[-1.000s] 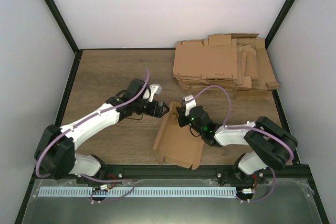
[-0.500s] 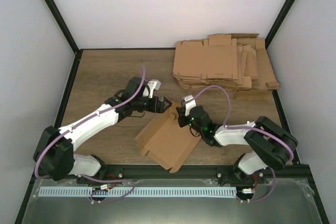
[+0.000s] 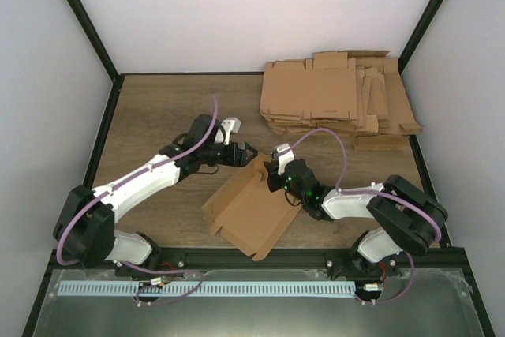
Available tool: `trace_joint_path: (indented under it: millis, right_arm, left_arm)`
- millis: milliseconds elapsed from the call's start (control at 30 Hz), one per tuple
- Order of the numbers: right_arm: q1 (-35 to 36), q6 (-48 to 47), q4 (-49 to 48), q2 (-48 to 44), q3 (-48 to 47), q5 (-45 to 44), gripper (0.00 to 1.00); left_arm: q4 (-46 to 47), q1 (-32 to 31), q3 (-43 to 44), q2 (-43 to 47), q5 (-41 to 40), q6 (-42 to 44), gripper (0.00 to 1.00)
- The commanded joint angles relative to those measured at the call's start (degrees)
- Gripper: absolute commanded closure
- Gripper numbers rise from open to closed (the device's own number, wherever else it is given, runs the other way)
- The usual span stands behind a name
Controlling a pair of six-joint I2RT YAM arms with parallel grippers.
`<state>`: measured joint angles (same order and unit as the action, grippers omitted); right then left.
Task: Fold the paper box
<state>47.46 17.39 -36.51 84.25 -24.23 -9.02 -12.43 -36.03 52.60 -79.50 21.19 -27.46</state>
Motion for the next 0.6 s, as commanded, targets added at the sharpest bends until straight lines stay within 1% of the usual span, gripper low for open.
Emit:
trace_joint_path:
  millis: [0,333,567]
  right_arm:
    - [0.9,-0.7,2.6,0.4,0.7,0.8,0.94]
    - [1.0,-0.6,2.6,0.7,0.6,1.0,0.94]
    - [1.0,-0.6,2.6,0.7,0.6,1.0,0.94]
  left_arm:
    - [2.4,0.8,0.4,-0.7,1.4,-1.4,0.27]
    - [3.4,1.3,0.1,0.0,2.1,-1.8,0.28]
    - [3.6,1.3,-0.1,-1.1,2.4,-2.3,0.32]
